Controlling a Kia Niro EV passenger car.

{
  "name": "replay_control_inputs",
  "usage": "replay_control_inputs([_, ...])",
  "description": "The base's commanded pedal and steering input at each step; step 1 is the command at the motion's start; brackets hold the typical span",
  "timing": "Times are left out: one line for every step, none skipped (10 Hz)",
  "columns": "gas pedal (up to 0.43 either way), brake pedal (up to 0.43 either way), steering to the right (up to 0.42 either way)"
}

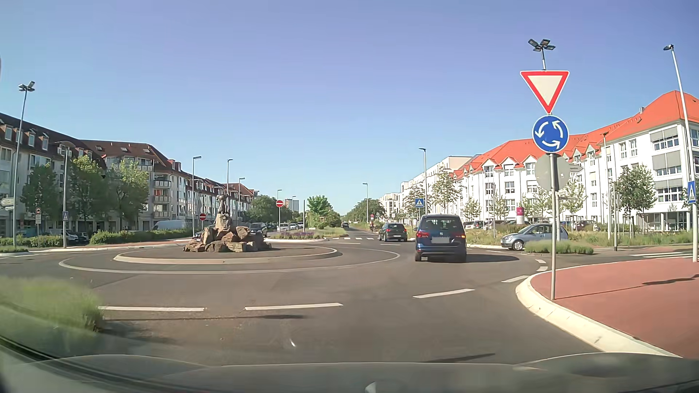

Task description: Follow the waypoints while adhering to traffic rules and regulations

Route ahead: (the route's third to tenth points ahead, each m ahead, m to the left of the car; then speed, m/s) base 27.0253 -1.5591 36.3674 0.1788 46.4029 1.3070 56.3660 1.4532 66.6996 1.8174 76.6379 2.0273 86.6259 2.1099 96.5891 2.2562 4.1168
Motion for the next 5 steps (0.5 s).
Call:
replay_control_inputs([0.087, 0.000, 0.055])
replay_control_inputs([0.087, 0.000, 0.071])
replay_control_inputs([0.087, 0.000, 0.088])
replay_control_inputs([0.098, 0.000, 0.102])
replay_control_inputs([0.098, 0.000, 0.115])
